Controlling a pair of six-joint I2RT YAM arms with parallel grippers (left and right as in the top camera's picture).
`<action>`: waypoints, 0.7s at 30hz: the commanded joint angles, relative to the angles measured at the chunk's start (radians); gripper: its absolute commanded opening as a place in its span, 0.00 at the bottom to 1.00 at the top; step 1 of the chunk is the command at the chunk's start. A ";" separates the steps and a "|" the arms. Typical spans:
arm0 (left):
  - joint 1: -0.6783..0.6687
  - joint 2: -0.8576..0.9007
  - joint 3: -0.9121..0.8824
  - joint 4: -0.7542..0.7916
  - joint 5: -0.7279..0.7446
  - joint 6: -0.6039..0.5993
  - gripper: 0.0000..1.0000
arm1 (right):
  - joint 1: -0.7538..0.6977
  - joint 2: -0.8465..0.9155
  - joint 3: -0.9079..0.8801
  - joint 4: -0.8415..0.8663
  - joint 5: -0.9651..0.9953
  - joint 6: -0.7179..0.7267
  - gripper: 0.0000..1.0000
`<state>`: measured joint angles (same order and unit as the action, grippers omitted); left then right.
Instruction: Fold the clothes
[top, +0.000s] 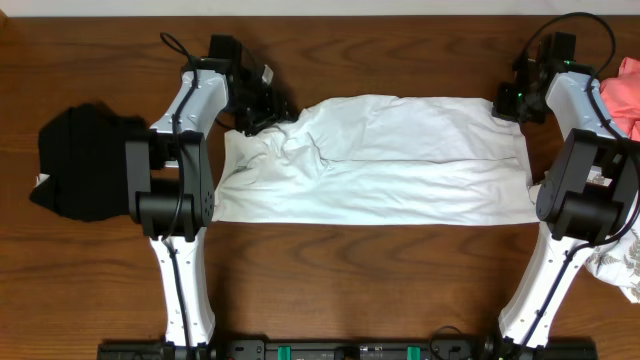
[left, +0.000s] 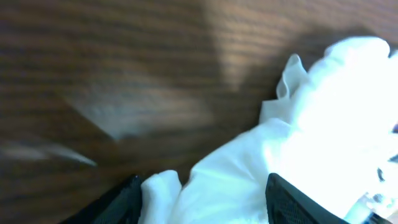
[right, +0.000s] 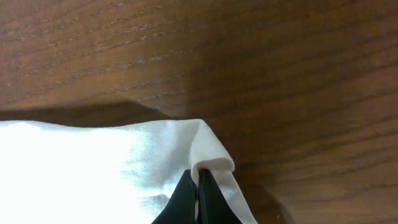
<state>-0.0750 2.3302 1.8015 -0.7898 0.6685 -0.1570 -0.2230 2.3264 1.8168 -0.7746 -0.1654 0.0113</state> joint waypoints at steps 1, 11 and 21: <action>-0.002 -0.004 -0.010 -0.023 0.101 0.006 0.64 | 0.002 -0.042 0.018 -0.004 -0.011 -0.002 0.01; -0.002 -0.004 -0.010 -0.027 0.132 0.006 0.59 | 0.004 -0.042 0.018 -0.009 -0.012 -0.001 0.01; -0.002 -0.004 -0.010 -0.013 0.132 0.006 0.31 | 0.007 -0.042 0.018 -0.009 -0.012 -0.001 0.01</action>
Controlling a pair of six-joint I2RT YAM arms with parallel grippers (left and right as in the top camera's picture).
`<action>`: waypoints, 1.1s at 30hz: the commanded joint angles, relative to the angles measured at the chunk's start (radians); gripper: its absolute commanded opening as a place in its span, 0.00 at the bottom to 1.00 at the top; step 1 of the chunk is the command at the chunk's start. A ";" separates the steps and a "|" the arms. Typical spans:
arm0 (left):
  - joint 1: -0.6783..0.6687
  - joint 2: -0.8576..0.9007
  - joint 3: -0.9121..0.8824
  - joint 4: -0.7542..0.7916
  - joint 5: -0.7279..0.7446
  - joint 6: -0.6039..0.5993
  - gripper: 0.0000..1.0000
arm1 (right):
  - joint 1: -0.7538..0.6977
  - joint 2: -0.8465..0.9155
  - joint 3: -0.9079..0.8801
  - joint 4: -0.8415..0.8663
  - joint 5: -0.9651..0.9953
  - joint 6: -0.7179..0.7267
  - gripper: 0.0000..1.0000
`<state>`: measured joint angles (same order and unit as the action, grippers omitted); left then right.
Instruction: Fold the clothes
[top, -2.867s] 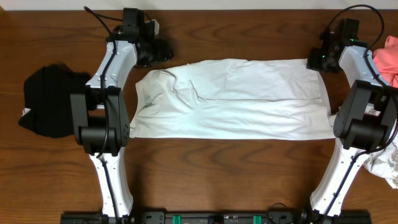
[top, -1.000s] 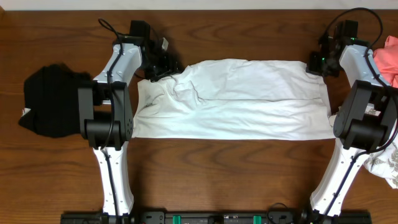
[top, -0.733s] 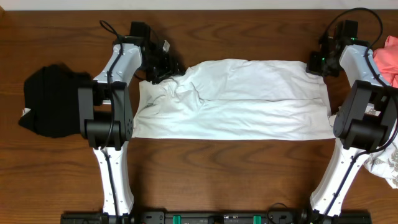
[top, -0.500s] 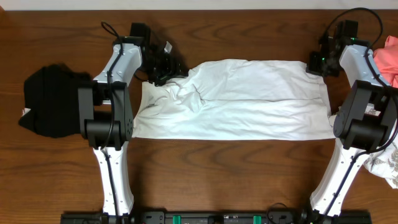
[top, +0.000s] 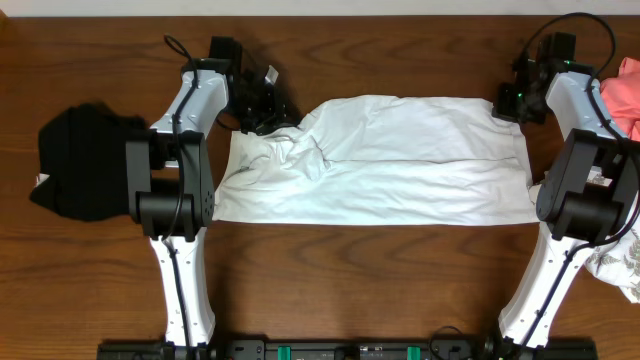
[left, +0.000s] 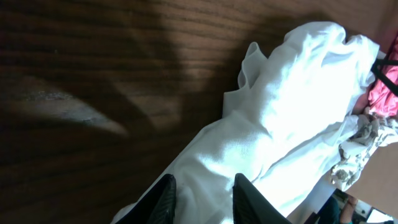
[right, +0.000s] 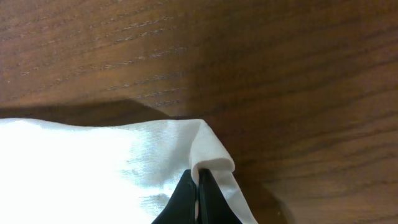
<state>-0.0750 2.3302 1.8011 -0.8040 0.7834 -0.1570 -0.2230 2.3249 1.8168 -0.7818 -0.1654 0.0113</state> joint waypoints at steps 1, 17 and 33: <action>-0.002 -0.004 -0.010 0.002 0.017 0.006 0.30 | 0.007 -0.041 0.018 -0.001 -0.011 -0.001 0.01; 0.013 -0.054 -0.007 0.014 0.017 0.037 0.06 | 0.006 -0.041 0.018 0.000 -0.011 -0.002 0.01; 0.023 -0.223 -0.008 0.103 -0.130 0.065 0.15 | 0.008 -0.041 0.018 -0.004 -0.011 -0.001 0.01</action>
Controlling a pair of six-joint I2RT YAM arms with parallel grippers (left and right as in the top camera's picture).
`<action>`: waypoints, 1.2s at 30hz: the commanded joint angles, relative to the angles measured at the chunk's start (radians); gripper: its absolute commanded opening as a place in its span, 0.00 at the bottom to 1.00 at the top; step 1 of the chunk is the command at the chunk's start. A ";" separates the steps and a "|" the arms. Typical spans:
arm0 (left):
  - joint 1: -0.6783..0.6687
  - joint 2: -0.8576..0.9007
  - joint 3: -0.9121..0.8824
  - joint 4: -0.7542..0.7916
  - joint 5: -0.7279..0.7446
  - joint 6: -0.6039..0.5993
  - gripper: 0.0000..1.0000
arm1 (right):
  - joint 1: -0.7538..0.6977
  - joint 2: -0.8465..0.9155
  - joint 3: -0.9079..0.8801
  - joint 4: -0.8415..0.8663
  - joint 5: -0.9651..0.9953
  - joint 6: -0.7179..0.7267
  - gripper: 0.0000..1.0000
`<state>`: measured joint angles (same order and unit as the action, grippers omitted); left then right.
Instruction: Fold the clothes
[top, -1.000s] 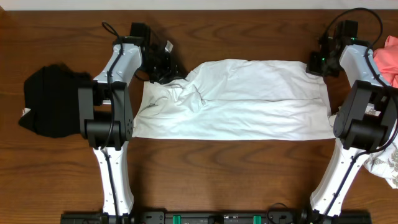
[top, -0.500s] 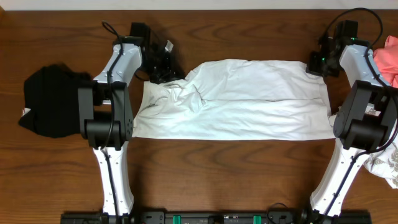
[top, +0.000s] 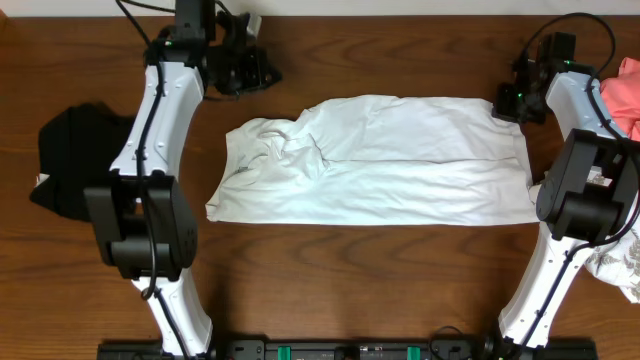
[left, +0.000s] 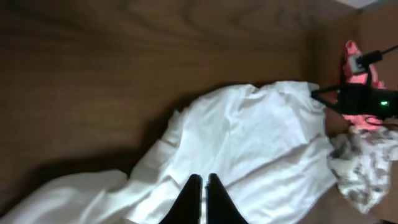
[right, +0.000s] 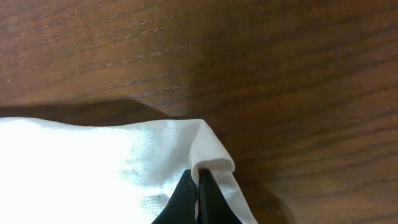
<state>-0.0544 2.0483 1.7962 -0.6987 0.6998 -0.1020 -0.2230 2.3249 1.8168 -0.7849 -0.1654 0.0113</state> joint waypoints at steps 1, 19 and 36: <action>0.003 0.069 -0.003 -0.002 -0.047 0.008 0.15 | 0.008 -0.041 0.018 -0.001 -0.011 -0.001 0.01; -0.070 0.248 -0.003 -0.033 -0.093 -0.053 0.42 | 0.008 -0.041 0.018 -0.012 -0.011 -0.001 0.01; -0.076 0.286 -0.005 -0.026 -0.170 -0.053 0.43 | 0.008 -0.041 0.018 -0.016 -0.011 -0.002 0.01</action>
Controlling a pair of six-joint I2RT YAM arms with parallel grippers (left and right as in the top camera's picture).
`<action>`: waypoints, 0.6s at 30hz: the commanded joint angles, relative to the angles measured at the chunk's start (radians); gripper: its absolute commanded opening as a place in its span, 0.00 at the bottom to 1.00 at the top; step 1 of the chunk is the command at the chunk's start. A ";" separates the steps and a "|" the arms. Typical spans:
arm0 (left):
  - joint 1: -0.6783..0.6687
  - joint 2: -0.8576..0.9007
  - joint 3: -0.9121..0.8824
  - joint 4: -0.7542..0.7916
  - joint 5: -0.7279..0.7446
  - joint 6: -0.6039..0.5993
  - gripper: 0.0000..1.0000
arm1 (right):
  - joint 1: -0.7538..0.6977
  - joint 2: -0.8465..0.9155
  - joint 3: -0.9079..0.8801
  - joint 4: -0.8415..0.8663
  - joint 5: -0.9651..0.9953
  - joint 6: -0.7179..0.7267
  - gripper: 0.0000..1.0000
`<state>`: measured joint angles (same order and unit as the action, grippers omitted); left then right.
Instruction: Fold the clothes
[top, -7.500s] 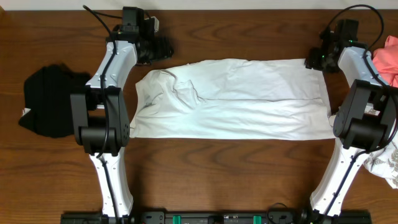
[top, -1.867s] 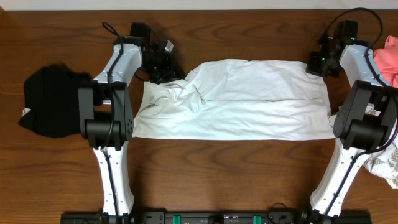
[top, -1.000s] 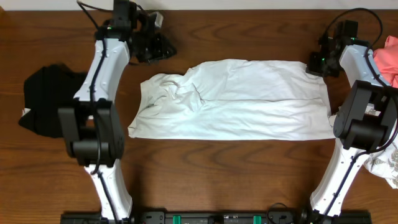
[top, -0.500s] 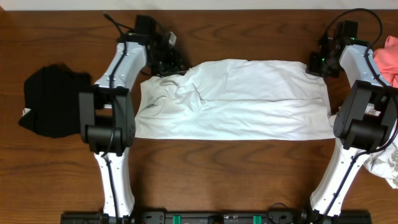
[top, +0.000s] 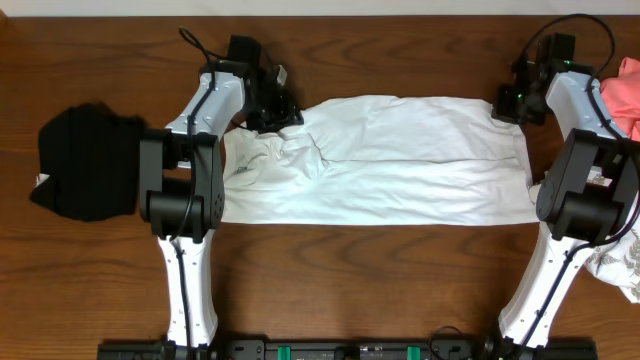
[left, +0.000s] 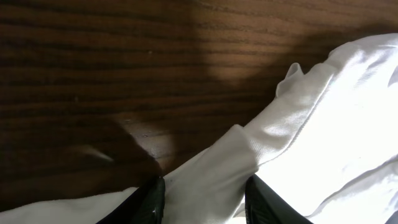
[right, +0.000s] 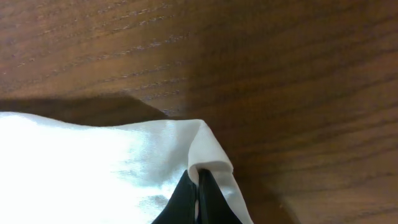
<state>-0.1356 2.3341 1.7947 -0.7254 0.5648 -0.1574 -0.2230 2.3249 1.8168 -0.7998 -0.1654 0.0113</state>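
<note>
A white garment (top: 400, 160) lies spread lengthwise across the wooden table (top: 330, 280). Its far-left part is rumpled. My left gripper (top: 278, 112) sits at that rumpled far-left corner. In the left wrist view the gripper (left: 202, 194) is open, with a fold of the white cloth (left: 211, 168) lying between its dark fingers (left: 148, 200). My right gripper (top: 507, 103) is at the far-right corner. In the right wrist view it (right: 199, 184) is shut on the folded-over corner of the cloth (right: 208, 149).
A black garment (top: 85, 160) lies in a heap at the left edge. A pink cloth (top: 625, 90) lies at the far right, and a patterned cloth (top: 622, 262) lies below it by the right arm's base.
My left gripper was shut and raised over the far edge, away from the garment. Now it is down at the rumpled far-left corner, open around a fold. The right gripper has not moved.
My left gripper stood open at the garment's far-left corner, then with its fingers closer together on the cloth. Then it was shut, empty and away from the garment, the corner left rumpled. Now it is back at the corner, open. The right gripper held its corner throughout.
</note>
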 joint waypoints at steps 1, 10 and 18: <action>0.005 0.001 -0.004 0.002 -0.012 0.002 0.43 | 0.008 -0.041 0.018 0.001 -0.011 -0.002 0.01; 0.006 -0.012 0.000 0.010 0.003 0.002 0.06 | 0.008 -0.041 0.018 -0.005 -0.011 -0.002 0.01; 0.006 -0.109 0.004 -0.005 -0.070 0.002 0.06 | 0.007 -0.052 0.018 -0.043 -0.092 -0.040 0.01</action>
<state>-0.1349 2.3116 1.7947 -0.7193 0.5522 -0.1574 -0.2230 2.3234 1.8168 -0.8280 -0.1936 0.0025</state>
